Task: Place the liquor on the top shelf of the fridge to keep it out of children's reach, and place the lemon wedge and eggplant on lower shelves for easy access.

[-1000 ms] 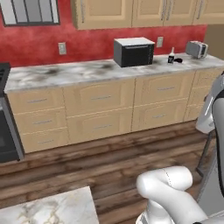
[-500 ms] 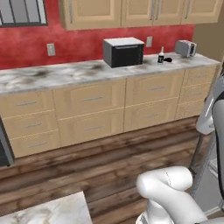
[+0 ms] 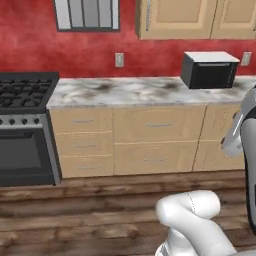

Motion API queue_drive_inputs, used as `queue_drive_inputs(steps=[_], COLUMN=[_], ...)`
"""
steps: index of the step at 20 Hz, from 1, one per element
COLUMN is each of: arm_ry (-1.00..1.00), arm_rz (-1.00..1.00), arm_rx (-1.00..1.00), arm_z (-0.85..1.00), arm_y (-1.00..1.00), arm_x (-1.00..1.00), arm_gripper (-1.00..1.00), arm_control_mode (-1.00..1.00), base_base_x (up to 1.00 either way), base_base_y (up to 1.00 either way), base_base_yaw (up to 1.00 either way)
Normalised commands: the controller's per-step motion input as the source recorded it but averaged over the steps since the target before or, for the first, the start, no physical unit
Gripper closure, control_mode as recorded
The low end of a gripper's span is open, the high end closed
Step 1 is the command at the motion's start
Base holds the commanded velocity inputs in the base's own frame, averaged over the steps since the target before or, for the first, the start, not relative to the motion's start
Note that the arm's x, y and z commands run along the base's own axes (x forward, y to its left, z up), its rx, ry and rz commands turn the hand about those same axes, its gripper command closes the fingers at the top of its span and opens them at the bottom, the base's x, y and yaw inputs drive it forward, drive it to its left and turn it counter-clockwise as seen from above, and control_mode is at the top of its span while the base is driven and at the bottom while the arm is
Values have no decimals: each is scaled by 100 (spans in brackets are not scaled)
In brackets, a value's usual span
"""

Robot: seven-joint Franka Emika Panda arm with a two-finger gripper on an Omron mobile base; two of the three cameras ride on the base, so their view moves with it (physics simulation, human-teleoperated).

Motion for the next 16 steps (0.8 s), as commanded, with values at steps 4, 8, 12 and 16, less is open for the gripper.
queue_drive_inputs(steps=[4, 8, 12, 16], arm_ry=[0, 0, 0, 0], arm_rz=[0, 0, 0, 0], arm_rx=[0, 0, 0, 0], arm_z=[0, 0, 0, 0], arm_y=[0, 0, 0, 0], arm_x=[0, 0, 0, 0], arm_gripper=[-100, -100, -100, -100], arm_control_mode=[100, 100, 100, 100], base_base_x=[100, 93, 72, 58], base_base_y=[0, 0, 0, 0], base_base_yaw=[54, 4, -46, -64])
